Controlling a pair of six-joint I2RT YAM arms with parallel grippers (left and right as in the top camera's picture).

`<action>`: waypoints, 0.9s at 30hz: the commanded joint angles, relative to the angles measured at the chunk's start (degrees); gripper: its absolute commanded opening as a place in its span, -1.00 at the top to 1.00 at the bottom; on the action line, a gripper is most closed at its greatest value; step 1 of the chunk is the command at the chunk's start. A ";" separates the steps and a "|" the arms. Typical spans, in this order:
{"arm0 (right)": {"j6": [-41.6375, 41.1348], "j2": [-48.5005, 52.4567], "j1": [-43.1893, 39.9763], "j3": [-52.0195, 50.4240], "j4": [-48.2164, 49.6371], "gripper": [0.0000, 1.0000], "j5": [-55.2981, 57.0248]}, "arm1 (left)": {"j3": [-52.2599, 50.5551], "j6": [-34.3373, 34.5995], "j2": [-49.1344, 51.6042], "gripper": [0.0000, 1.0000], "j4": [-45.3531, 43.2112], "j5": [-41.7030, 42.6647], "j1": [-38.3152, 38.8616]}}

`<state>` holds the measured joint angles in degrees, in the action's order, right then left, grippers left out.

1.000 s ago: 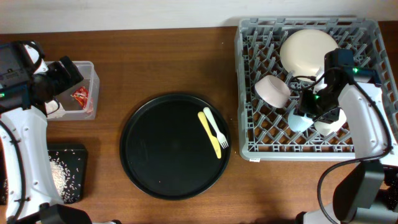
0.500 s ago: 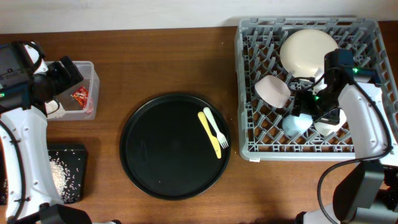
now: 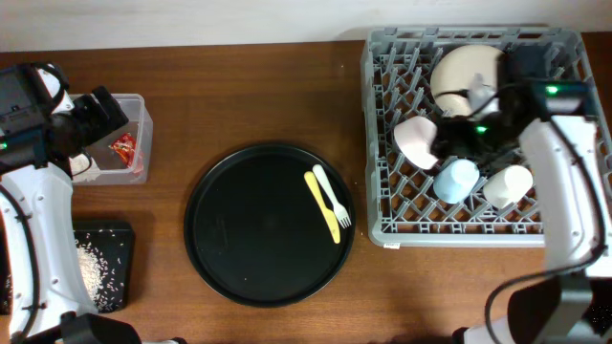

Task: Sort waste into correct bins and load items into the dishwasher rack
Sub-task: 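Move the right gripper over the yellow knife and white fork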

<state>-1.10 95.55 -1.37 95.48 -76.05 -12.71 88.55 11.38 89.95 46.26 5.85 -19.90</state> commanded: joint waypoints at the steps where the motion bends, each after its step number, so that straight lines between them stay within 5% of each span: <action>1: 0.83 -1.29 12.61 1.07 -0.50 -0.77 -3.41 | 0.22 0.09 0.13 -0.99 -0.09 0.37 -0.24; 4: 0.66 0.39 25.77 1.05 1.73 -0.98 -3.34 | 0.22 0.09 0.13 -0.99 -0.09 0.37 -0.24; 9: 0.70 7.19 40.02 -0.20 9.86 -1.00 -1.55 | 0.22 0.09 0.13 -0.99 -0.09 0.37 -0.24; 11: 0.68 11.02 42.10 -0.20 11.43 -0.62 4.83 | 0.22 0.09 0.13 -0.99 -0.09 0.37 -0.24; 14: 0.66 17.53 42.93 -0.22 11.32 -0.40 8.50 | 0.22 0.09 0.13 -0.99 -0.09 0.37 -0.24; 27: 0.22 25.90 38.49 -2.71 12.59 -0.26 8.92 | 0.22 0.09 0.13 -0.99 -0.09 0.37 -0.24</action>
<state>-0.60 121.14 39.13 94.06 -64.29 -4.71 88.55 11.38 89.95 46.26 5.82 -19.90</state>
